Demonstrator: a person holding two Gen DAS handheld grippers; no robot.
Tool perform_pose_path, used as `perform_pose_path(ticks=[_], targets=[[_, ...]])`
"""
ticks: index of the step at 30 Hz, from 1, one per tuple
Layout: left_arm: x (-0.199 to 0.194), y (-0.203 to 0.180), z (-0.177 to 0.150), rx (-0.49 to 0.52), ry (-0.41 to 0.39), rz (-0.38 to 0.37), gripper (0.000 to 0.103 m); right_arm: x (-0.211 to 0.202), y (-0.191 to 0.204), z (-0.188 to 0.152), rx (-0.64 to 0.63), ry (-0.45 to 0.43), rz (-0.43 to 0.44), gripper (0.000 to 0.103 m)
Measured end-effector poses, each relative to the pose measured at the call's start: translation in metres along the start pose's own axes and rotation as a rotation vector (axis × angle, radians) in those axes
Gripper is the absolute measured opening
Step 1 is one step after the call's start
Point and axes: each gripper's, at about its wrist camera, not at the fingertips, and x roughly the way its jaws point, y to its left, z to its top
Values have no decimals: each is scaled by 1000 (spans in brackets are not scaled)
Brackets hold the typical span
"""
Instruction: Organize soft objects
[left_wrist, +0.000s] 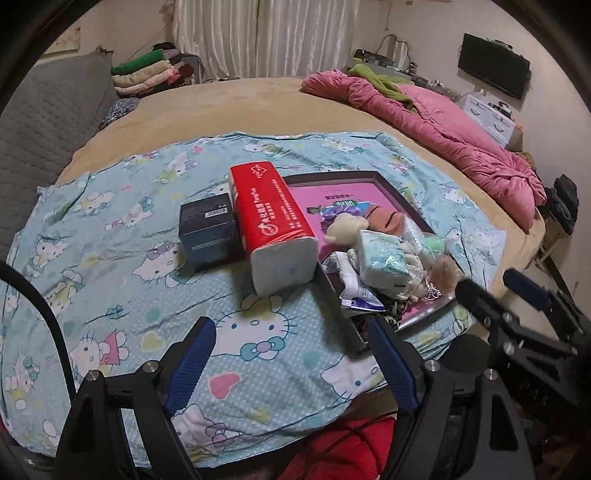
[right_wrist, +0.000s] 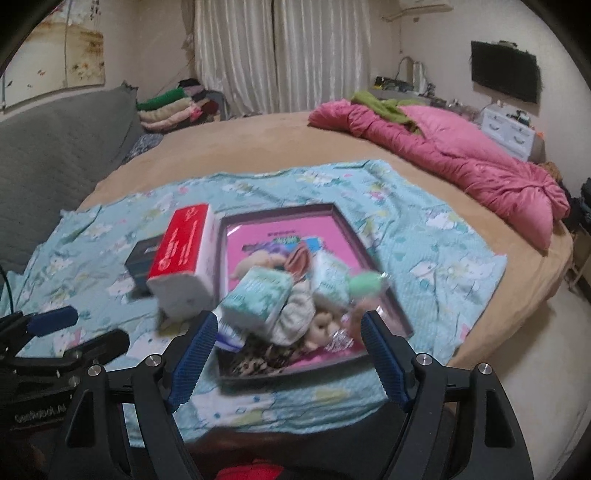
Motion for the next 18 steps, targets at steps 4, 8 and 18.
perform_pose_path(ticks=[4,8,18], targets=[[-4,2,-1,-6,-7,6,84,-5,4,-6,-3,14,17,81],[-5,2,-1,-8,-8,7,83,-12,7,-10,-8,13,35,81],[-5,2,-4,-3,-1,16,84,-13,5,-15,2,29,63,81]])
